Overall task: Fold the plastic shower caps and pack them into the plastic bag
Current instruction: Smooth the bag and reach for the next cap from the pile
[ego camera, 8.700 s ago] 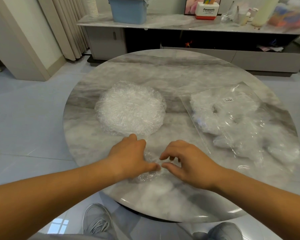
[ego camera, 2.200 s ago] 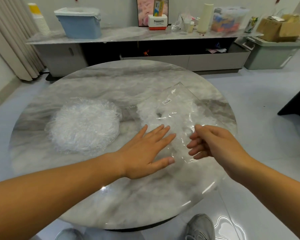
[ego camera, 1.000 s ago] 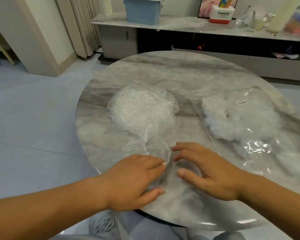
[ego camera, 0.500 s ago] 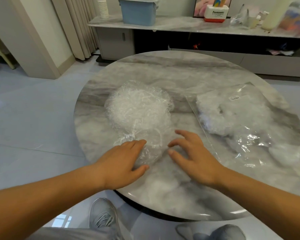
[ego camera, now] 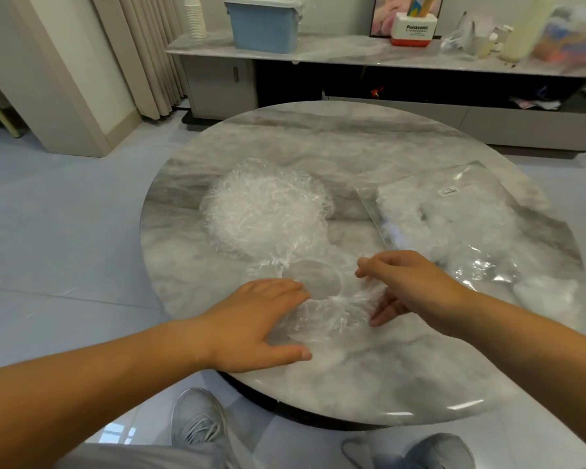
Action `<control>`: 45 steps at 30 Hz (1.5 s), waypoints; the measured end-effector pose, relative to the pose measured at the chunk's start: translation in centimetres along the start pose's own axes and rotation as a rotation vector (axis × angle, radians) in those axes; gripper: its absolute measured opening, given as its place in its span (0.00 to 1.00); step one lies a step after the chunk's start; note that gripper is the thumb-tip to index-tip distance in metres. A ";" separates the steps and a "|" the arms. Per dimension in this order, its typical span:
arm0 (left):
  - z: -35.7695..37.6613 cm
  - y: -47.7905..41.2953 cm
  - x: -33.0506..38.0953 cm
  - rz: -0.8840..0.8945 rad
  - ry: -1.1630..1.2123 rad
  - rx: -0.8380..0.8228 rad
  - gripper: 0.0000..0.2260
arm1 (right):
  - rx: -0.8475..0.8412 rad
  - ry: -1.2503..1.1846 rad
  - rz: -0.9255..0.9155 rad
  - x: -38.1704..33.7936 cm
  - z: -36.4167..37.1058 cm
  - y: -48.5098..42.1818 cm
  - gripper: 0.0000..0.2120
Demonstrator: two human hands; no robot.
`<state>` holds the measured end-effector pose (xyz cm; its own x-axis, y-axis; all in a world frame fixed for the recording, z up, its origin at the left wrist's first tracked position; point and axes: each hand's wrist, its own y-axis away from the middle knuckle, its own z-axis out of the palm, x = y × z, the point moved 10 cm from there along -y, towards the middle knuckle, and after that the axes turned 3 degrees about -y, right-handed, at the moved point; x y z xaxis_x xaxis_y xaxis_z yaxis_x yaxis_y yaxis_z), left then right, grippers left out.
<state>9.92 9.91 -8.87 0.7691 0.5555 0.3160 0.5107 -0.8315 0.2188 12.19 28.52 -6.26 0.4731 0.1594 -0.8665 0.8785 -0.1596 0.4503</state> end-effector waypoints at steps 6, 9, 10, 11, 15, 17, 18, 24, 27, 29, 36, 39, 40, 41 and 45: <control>-0.3 -1.6 1.0 0.083 -0.045 0.062 0.39 | 0.266 0.790 -0.470 -2.2 -1.8 2.4 0.17; -0.3 -1.8 1.4 0.144 -0.068 0.107 0.34 | 0.099 0.783 -0.658 -2.5 0.6 3.2 0.19; -0.4 -1.8 1.6 0.165 -0.070 0.121 0.31 | 0.008 0.772 -0.635 -1.7 1.4 3.1 0.20; -0.5 -1.8 1.8 0.184 -0.061 0.132 0.28 | -0.076 0.771 -0.593 -0.8 2.0 2.9 0.20; -0.7 -2.1 2.4 0.214 0.048 0.126 0.18 | -0.233 0.835 -0.521 1.8 3.4 2.3 0.24; -0.5 -2.2 2.0 0.181 0.136 0.098 0.16 | -0.244 0.832 -0.512 2.0 3.4 2.2 0.25; -0.4 -2.3 1.6 0.161 0.166 0.088 0.15 | -0.248 0.834 -0.507 2.0 3.5 2.1 0.26; -1.0 -2.3 0.7 0.090 0.349 0.142 0.12 | -0.235 0.807 -0.530 1.6 3.5 2.4 0.28; -1.2 -2.4 0.0 -0.016 0.511 0.158 0.06 | -0.177 0.763 -0.552 1.1 3.5 2.3 0.27; -1.3 -2.5 -0.5 -0.085 0.621 0.163 0.06 | -0.138 0.724 -0.525 1.1 3.3 1.9 0.25; -0.6 -2.6 -1.7 -0.272 0.883 0.145 0.09 | -0.035 0.604 -0.373 2.0 2.6 0.2 0.06; -1.3 -2.8 -2.0 -0.293 0.779 0.198 0.11 | -0.006 0.627 -0.322 2.3 2.6 -0.4 0.08; -1.7 -2.9 -2.1 -0.295 0.712 0.226 0.11 | 0.009 0.644 -0.319 2.2 2.6 -0.7 0.08; -2.1 -2.8 -2.2 -0.297 0.648 0.254 0.11 | 0.027 0.668 -0.323 2.1 2.5 -0.8 0.09; -2.8 -2.9 -2.7 -0.318 0.330 0.297 0.12 | 0.090 0.794 -0.333 1.7 2.3 -0.8 0.04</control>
<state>5.31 10.83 -7.75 0.4222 0.7126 0.5603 0.8216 -0.5620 0.0956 12.10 26.69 -8.56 0.1280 0.8395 -0.5280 0.9868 -0.0546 0.1524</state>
